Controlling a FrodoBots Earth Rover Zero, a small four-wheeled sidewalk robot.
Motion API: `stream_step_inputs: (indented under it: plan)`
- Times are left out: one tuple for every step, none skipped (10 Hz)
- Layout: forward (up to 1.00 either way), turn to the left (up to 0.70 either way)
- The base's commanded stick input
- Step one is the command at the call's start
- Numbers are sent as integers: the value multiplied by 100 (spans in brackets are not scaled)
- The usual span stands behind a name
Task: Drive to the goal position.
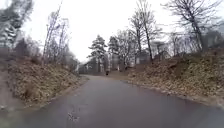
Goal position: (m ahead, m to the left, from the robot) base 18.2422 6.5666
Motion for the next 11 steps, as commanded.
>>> stream_step_inputs:
  plan:
    - [100, 1]
    - [100, 1]
    - [100, 1]
    - [100, 1]
    - [100, 1]
    - [100, 1]
    - [100, 1]
    - [100, 1]
    - [100, 1]
    - [100, 1]
    - [100, 1]
